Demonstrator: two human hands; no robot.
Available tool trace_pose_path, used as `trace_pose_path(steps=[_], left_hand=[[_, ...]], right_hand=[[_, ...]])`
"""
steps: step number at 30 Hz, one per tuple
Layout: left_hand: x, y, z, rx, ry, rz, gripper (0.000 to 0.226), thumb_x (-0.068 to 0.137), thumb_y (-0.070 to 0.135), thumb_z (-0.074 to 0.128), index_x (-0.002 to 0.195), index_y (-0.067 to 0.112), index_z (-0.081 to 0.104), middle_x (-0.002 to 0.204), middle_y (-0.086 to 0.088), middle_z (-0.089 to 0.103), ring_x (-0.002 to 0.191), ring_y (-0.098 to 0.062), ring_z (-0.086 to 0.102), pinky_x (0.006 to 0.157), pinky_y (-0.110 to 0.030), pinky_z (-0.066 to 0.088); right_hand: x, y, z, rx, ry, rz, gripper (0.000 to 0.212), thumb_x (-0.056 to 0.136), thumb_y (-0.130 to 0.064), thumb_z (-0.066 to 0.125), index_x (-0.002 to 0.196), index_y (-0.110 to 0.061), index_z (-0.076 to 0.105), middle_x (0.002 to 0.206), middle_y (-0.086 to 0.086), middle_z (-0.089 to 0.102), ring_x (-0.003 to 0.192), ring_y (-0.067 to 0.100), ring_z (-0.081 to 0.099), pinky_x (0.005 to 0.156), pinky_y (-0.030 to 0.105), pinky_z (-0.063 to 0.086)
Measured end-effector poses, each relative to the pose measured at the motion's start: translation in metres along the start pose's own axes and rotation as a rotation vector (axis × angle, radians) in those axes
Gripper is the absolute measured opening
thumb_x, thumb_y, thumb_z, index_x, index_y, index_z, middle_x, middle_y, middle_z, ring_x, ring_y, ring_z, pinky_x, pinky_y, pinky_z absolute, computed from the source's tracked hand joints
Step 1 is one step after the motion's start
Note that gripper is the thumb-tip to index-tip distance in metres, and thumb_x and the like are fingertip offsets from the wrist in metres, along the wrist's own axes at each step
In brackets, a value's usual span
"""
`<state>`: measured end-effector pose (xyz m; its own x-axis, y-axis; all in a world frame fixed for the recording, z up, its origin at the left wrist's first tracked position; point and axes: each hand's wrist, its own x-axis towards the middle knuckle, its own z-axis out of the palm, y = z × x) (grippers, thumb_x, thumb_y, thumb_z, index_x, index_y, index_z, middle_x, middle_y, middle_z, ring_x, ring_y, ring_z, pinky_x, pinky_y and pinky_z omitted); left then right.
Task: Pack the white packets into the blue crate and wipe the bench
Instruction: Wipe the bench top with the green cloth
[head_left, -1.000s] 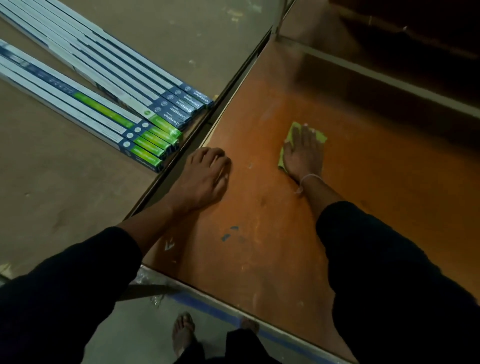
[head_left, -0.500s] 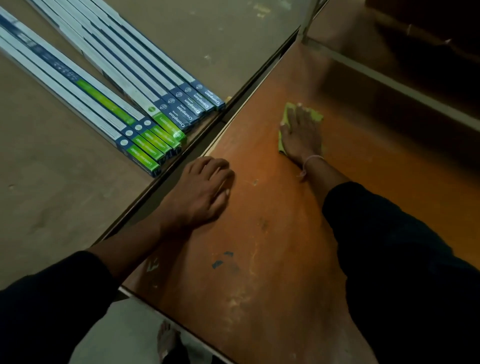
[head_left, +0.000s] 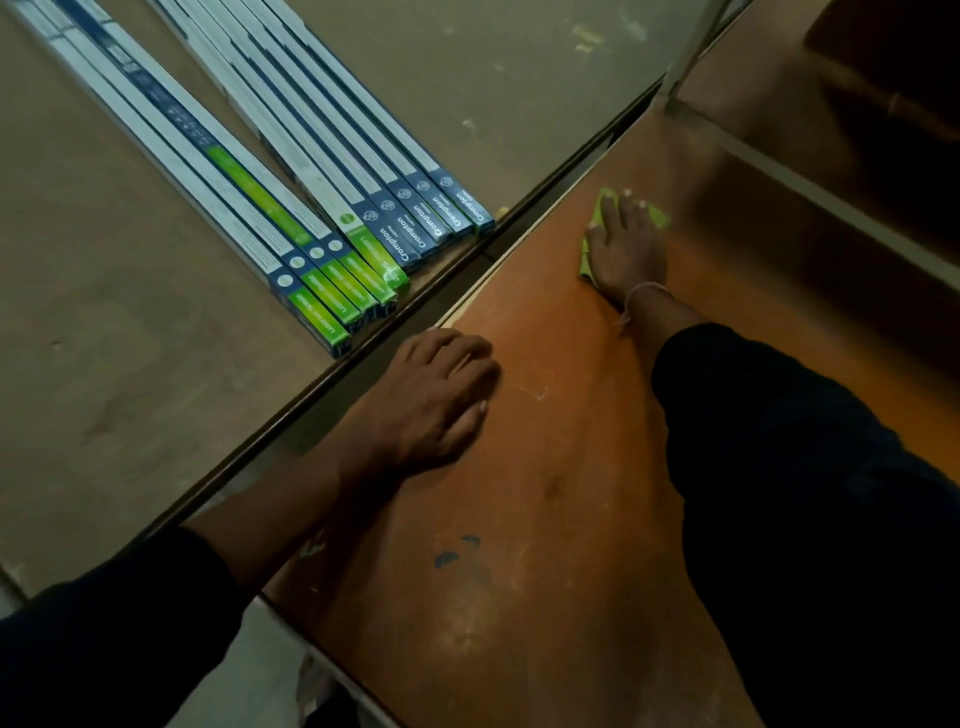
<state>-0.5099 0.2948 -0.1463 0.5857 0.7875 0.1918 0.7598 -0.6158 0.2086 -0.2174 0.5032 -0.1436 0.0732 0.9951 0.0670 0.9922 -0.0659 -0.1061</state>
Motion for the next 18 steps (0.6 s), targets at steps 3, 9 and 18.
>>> trace_pose_path(steps=[3, 9, 18], left_hand=[[0.001, -0.001, 0.000, -0.010, 0.005, 0.004, 0.049, 0.102, 0.048, 0.041, 0.142, 0.021, 0.050, 0.150, -0.002, 0.046, 0.137, -0.027, 0.040, 0.114, -0.047, 0.031], [0.000, -0.002, 0.000, -0.012, 0.008, 0.010, 0.049, 0.103, 0.048, 0.042, 0.142, 0.019, 0.050, 0.150, -0.003, 0.046, 0.138, -0.027, 0.039, 0.115, -0.048, 0.030], [-0.002, -0.003, -0.001, -0.026, 0.024, 0.033, 0.049, 0.101, 0.047, 0.042, 0.139, 0.017, 0.052, 0.148, -0.006, 0.048, 0.136, -0.029, 0.041, 0.114, -0.048, 0.031]], right_hand=[[0.018, -0.018, 0.001, 0.046, -0.018, 0.210, 0.064, 0.100, -0.047, 0.019, 0.160, -0.024, 0.018, 0.168, 0.005, 0.011, 0.154, 0.029, 0.010, 0.122, 0.053, 0.008], [0.021, -0.036, -0.002, -0.007, -0.093, -0.240, 0.058, 0.106, -0.046, 0.017, 0.160, -0.027, 0.016, 0.169, 0.003, 0.009, 0.155, 0.026, 0.007, 0.125, 0.046, 0.010], [-0.031, -0.056, -0.003, 0.006, -0.096, -0.292, 0.057, 0.107, -0.046, 0.017, 0.161, -0.027, 0.011, 0.169, 0.001, 0.005, 0.156, 0.024, 0.003, 0.124, 0.044, 0.007]])
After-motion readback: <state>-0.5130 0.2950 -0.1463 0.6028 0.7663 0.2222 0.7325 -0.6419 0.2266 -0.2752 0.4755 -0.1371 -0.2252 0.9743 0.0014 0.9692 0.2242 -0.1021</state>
